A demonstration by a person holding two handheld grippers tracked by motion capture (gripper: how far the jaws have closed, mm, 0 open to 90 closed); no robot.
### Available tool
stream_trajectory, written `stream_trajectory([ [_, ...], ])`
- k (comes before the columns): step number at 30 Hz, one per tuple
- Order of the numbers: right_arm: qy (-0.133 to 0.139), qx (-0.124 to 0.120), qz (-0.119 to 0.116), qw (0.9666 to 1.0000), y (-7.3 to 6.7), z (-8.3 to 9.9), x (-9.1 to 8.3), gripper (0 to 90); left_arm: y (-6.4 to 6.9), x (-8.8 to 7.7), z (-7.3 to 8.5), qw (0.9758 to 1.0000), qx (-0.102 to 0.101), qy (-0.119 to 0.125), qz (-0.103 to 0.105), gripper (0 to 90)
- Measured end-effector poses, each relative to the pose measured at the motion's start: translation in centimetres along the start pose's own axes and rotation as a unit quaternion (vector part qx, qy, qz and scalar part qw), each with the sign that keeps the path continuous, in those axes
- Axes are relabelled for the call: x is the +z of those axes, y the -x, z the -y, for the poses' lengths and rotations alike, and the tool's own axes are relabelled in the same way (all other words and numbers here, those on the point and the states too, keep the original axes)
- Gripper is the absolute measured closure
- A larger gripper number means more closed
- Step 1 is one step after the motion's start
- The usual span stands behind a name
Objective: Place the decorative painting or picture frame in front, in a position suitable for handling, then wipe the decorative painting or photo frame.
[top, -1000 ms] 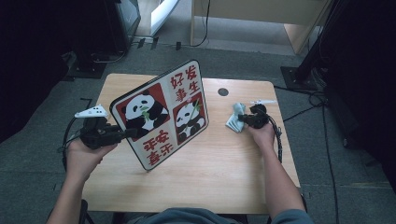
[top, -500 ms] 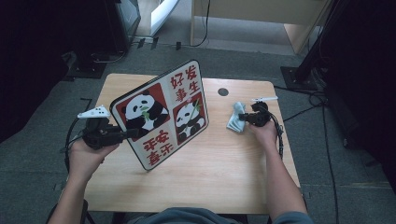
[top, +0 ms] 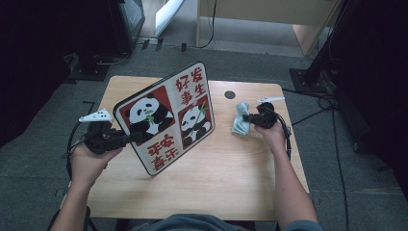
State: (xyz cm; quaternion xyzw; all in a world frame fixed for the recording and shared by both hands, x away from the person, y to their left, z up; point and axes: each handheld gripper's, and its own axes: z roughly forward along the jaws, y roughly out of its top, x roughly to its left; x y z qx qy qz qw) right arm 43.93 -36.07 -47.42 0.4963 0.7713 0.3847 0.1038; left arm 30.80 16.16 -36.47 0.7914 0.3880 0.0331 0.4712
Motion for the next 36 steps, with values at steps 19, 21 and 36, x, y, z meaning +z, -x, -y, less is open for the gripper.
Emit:
stream_trajectory([
  [19,0.068,-0.030,-0.043,0.9963,-2.8,-2.7,-2.8,83.0,0.2,0.2,0.2,1.0000,0.003,0.006,-0.005,75.0],
  [21,0.063,-0.027,-0.049,0.9964,-3.1,-3.3,-3.0,83.0,0.2,0.2,0.3,1.0000,0.003,0.006,-0.004,75.0],
  [36,0.065,-0.059,-0.075,0.9934,-6.0,-6.2,-4.1,82.7,0.2,0.3,0.2,0.9999,0.005,0.010,-0.005,75.7],
])
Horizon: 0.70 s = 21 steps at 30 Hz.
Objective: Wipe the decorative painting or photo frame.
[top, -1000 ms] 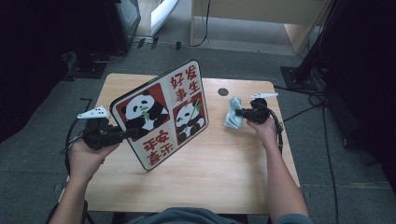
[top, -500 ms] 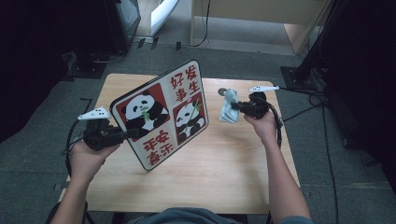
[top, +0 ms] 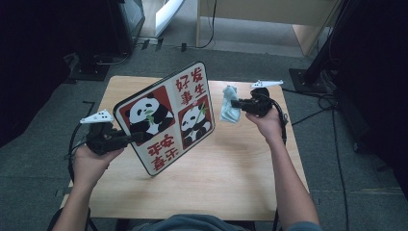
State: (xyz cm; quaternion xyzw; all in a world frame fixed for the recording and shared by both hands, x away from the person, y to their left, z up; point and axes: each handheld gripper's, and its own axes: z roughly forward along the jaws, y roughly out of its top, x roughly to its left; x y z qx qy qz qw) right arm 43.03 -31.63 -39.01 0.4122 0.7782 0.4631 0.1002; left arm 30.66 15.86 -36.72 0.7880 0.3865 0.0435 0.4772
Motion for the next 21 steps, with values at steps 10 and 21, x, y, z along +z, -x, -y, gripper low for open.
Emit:
stream_trajectory([
  [10,0.014,-0.025,-0.021,0.9994,-2.3,-3.2,-0.4,82.6,0.1,0.0,0.0,0.9999,0.001,-0.004,0.015,80.5],
  [21,0.037,-0.066,-0.046,0.9961,-5.7,-7.1,-0.4,82.7,0.1,-0.1,0.1,0.9998,-0.007,-0.001,0.020,80.5],
])
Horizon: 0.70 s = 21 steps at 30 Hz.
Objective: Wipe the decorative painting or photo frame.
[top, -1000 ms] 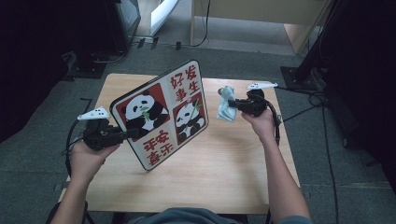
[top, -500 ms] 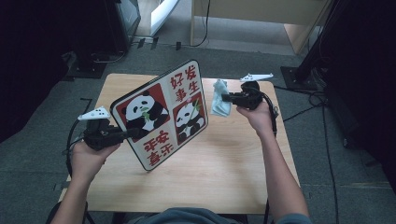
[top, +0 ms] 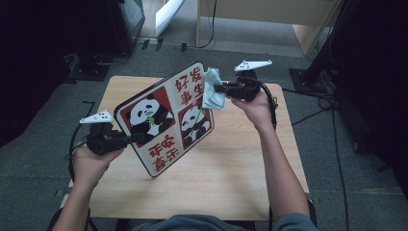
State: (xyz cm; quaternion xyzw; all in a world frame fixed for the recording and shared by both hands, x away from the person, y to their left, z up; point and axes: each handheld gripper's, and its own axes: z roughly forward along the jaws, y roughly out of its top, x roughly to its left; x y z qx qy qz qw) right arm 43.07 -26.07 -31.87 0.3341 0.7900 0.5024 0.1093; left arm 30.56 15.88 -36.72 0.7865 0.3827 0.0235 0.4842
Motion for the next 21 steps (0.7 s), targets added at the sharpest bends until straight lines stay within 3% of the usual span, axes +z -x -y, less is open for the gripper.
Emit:
stream_trajectory([
  [10,0.025,-0.023,-0.016,0.9993,-1.8,-2.4,-0.1,82.6,-0.1,0.0,-0.1,1.0000,0.000,-0.004,0.007,80.0],
  [16,0.037,-0.031,-0.027,0.9985,-2.0,-3.1,0.8,82.5,-0.3,0.0,-0.1,1.0000,0.000,-0.003,0.009,80.0],
  [21,0.028,-0.029,-0.026,0.9988,-1.7,-2.9,1.8,82.3,-0.3,-0.1,-0.1,0.9999,0.001,-0.003,0.010,79.8],
])
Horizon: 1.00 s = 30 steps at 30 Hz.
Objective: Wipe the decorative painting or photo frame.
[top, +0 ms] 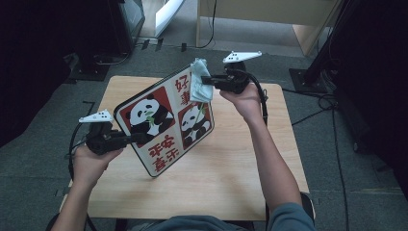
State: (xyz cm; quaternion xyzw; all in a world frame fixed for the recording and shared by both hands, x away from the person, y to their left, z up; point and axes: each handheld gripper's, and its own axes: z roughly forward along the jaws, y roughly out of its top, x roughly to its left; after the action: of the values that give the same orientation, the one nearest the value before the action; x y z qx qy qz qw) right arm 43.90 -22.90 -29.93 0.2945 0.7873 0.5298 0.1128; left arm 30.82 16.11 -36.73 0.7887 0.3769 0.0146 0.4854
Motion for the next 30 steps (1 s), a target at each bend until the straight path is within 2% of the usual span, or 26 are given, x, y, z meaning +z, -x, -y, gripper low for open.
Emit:
stream_trajectory([
  [7,-0.010,0.014,0.004,0.9998,0.7,0.8,0.6,82.3,-0.1,0.0,-0.1,1.0000,0.004,-0.001,0.002,79.8],
  [30,-0.035,0.015,0.015,0.9992,0.8,2.5,1.6,82.0,0.0,0.0,-0.1,1.0000,0.005,-0.005,0.004,79.3],
])
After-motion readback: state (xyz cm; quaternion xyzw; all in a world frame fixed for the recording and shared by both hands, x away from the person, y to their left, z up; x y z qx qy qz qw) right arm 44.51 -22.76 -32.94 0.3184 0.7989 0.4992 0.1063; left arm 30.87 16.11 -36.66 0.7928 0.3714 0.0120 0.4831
